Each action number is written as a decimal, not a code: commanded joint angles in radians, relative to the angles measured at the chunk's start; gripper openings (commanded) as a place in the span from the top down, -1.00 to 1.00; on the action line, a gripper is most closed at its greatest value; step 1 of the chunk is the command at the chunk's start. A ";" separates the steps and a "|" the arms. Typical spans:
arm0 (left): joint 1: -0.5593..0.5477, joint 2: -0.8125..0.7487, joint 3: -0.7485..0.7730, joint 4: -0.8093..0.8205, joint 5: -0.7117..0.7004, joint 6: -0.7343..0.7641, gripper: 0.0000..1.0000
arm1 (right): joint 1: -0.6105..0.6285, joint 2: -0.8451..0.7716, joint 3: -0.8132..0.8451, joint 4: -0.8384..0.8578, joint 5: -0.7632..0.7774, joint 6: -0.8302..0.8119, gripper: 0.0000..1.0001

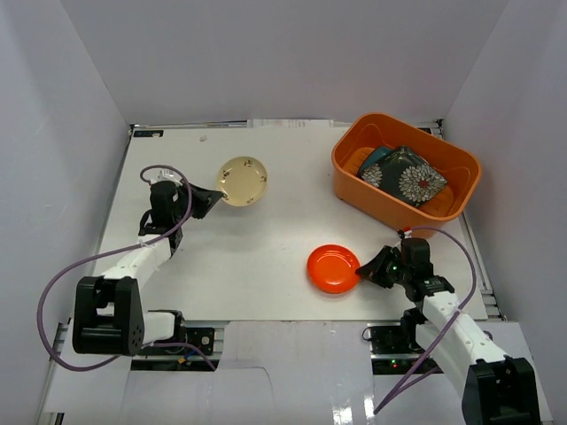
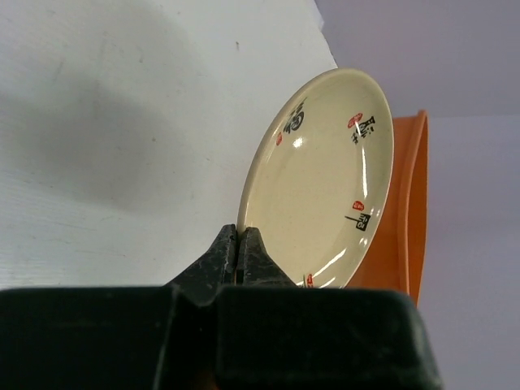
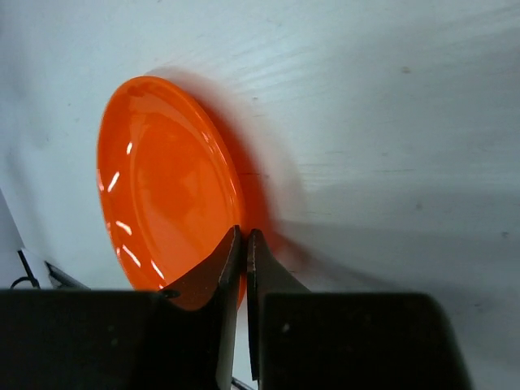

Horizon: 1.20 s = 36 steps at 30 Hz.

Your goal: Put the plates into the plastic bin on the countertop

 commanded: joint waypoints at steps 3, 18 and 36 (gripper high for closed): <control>-0.007 -0.124 0.038 0.029 0.070 0.039 1.00 | 0.065 0.062 0.234 0.037 0.043 -0.006 0.84; -0.122 -0.201 0.226 -0.082 0.130 0.148 1.00 | -0.204 0.430 0.869 0.044 0.525 -0.207 0.85; -0.570 0.331 0.856 -0.223 -0.160 0.312 1.00 | -0.375 0.550 0.872 0.153 0.291 -0.103 -0.46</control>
